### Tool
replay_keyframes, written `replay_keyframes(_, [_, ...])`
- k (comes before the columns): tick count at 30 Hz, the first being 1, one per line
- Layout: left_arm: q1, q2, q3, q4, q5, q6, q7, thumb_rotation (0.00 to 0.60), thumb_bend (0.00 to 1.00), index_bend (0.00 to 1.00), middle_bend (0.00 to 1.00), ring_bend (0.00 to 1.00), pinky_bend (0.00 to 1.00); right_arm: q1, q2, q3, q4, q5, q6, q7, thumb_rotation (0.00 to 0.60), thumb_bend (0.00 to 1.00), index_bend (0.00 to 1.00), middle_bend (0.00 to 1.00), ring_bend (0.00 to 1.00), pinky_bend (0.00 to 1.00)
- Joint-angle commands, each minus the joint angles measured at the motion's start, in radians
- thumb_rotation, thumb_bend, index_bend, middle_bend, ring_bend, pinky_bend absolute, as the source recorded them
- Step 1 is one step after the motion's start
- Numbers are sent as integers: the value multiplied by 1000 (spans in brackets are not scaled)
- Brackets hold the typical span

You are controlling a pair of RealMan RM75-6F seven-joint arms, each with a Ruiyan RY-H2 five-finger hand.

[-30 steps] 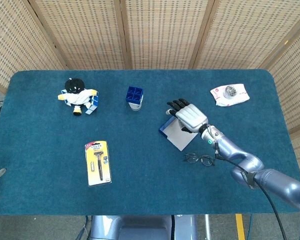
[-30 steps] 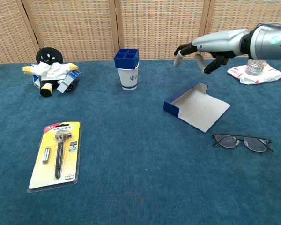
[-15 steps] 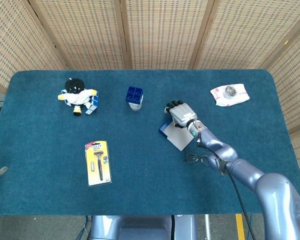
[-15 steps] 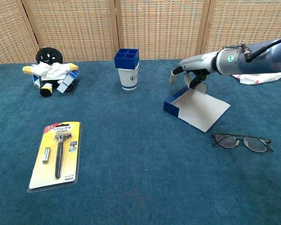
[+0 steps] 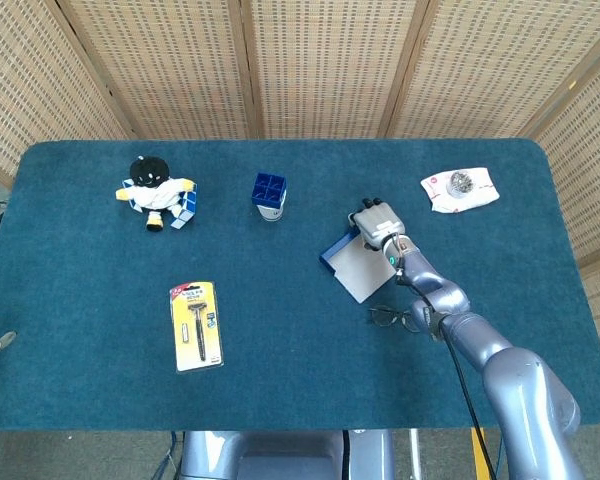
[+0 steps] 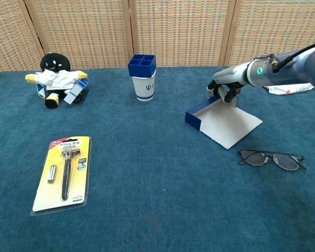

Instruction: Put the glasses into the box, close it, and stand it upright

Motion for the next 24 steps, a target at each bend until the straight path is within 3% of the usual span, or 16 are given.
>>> replay_keyframes(1, [-3, -4, 1, 0, -3, -2, 7, 600, 0, 0, 0, 0, 0, -16, 22, -9, -3, 19, -2, -20, 600, 1000, 310, 313, 0, 96])
replay_keyframes(11, [-4, -12, 10, -21, 14, 14, 42, 600, 0, 0, 0, 0, 0, -69, 201, -50, -139, 100, -77, -41, 600, 1000, 347, 375, 38, 99])
replay_keyframes(19, [1, -13, 21, -45, 47, 40, 62, 600, 0, 0, 0, 0, 0, -71, 337, -115, -294, 165, -125, -30, 600, 1000, 348, 424, 195, 131])
replay_keyframes(21, [4, -12, 23, -49, 55, 46, 61, 600, 0, 0, 0, 0, 0, -72, 359, -130, -323, 179, -99, -30, 600, 1000, 358, 414, 201, 131])
replay_keyframes(24, [8, -10, 27, -52, 71, 58, 58, 600, 0, 0, 0, 0, 0, -102, 366, -129, -361, 195, 65, -55, 600, 1000, 368, 302, 135, 131])
